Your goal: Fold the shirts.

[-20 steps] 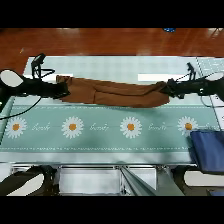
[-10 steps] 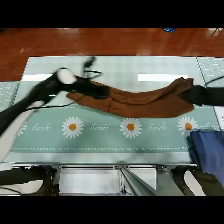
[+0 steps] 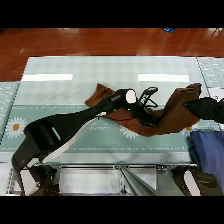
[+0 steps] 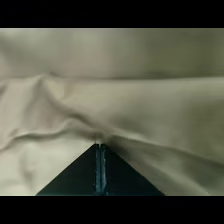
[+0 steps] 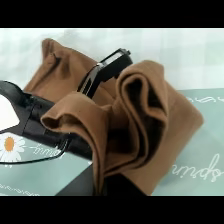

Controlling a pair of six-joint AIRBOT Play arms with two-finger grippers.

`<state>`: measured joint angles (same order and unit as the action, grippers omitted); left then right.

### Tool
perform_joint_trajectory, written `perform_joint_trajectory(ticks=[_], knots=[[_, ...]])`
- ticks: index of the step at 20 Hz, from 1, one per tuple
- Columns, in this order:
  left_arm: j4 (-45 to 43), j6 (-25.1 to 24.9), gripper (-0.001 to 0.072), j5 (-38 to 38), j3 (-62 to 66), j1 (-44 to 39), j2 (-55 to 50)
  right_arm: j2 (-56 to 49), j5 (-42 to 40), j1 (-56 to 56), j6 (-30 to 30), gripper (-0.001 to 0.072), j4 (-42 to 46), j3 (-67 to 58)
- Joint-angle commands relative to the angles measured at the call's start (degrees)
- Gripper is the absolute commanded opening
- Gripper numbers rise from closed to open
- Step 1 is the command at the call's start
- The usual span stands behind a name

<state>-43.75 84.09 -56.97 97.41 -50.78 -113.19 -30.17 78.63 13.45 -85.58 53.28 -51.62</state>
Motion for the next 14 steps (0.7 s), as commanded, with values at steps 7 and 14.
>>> perform_joint_trajectory(ticks=[7,14], knots=[[-10.73,0.35,0.0024,-19.65,3.65,23.5,10.19,-5.66,-2.64,-0.13,4.13,0.0025,-14.45,0.0],[-15.45,-5.64,0.0024,-13.88,-16.2,44.54,45.35,-28.55,-22.27,-23.61,6.19,0.0025,-18.29,-5.75]])
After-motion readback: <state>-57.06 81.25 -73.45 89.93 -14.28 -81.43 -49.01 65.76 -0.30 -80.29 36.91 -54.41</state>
